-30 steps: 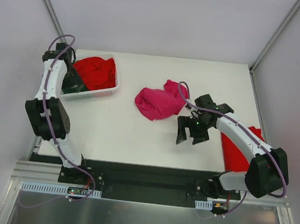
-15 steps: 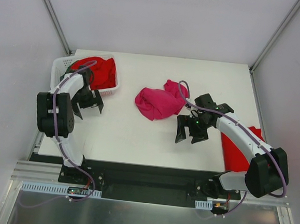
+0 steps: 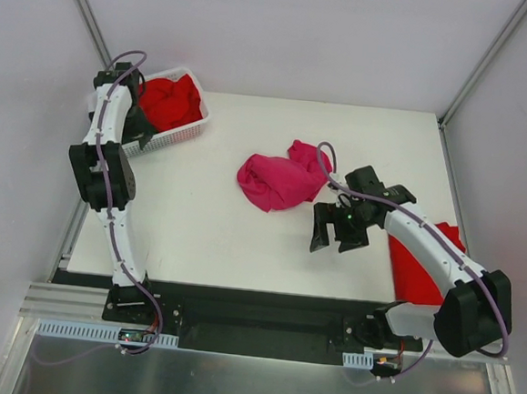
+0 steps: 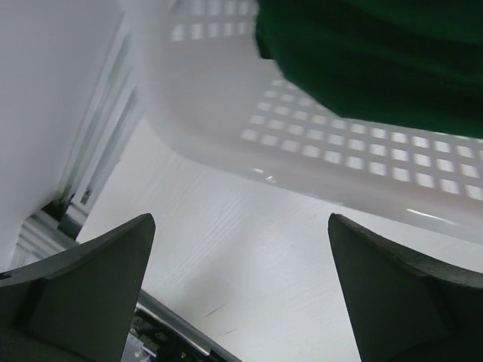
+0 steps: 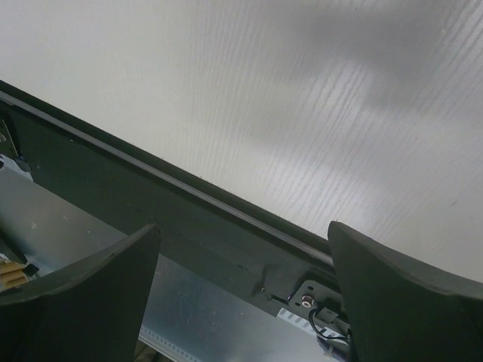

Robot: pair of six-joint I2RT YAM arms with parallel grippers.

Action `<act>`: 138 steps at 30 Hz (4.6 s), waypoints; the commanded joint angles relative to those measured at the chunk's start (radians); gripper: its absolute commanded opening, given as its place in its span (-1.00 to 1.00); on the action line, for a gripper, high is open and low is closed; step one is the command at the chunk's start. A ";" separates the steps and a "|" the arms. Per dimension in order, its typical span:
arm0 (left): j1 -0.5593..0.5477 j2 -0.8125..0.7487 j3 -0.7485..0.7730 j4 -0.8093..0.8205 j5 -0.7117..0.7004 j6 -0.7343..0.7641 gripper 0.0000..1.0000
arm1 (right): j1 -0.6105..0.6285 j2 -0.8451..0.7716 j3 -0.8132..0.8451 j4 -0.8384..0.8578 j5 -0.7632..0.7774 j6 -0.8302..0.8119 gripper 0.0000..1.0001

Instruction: Fold and stack the t-shirts

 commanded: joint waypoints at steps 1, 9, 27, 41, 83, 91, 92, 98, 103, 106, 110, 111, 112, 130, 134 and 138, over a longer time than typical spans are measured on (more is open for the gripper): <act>0.019 -0.095 -0.084 -0.109 -0.204 -0.067 0.99 | 0.004 -0.009 -0.010 -0.011 0.006 -0.003 0.93; 0.157 -0.213 -0.469 0.033 -0.233 -0.108 0.99 | 0.004 0.031 0.018 -0.011 -0.012 -0.016 0.93; 0.196 0.061 -0.118 0.046 0.005 0.014 0.99 | 0.006 0.031 0.021 -0.034 -0.006 -0.031 0.92; 0.183 0.087 -0.017 0.116 -0.131 -0.110 0.99 | 0.004 0.011 -0.003 -0.032 0.008 -0.010 0.93; -0.265 -0.791 -0.889 0.362 0.635 -0.039 0.98 | 0.004 0.393 0.608 0.072 0.295 -0.141 0.92; -0.265 -0.989 -0.866 0.345 0.592 -0.025 0.99 | -0.025 0.714 0.952 -0.014 0.309 -0.158 0.82; -0.265 -0.996 -0.863 0.343 0.598 -0.025 0.99 | -0.040 0.734 0.963 -0.014 0.299 -0.155 0.82; -0.265 -1.051 -0.888 0.316 0.623 -0.055 0.99 | -0.088 0.846 1.003 0.012 0.313 -0.172 0.77; -0.265 -1.103 -0.957 0.306 0.633 -0.065 0.99 | -0.099 0.967 1.064 0.017 0.287 -0.164 0.66; -0.265 -1.118 -0.974 0.294 0.635 -0.061 0.99 | -0.100 1.007 1.081 0.037 0.252 -0.152 0.64; -0.265 -1.115 -0.971 0.282 0.642 -0.056 0.98 | -0.108 1.070 1.148 0.038 0.218 -0.123 0.63; -0.265 -1.112 -0.968 0.280 0.650 -0.049 0.99 | -0.106 1.073 1.158 0.049 0.212 -0.117 0.63; -0.265 -1.111 -0.965 0.273 0.661 -0.047 0.98 | -0.105 1.071 1.156 0.061 0.200 -0.114 0.61; -0.266 -1.016 -0.948 0.305 0.690 -0.056 0.99 | 0.039 0.690 1.129 -0.054 0.339 -0.057 -0.98; -0.278 -0.982 -0.940 0.326 0.710 -0.059 0.98 | 0.098 0.504 1.123 -0.077 0.396 -0.058 -0.98; -0.291 -0.963 -0.937 0.336 0.721 -0.056 0.99 | 0.164 0.283 1.049 -0.021 0.475 -0.135 -0.98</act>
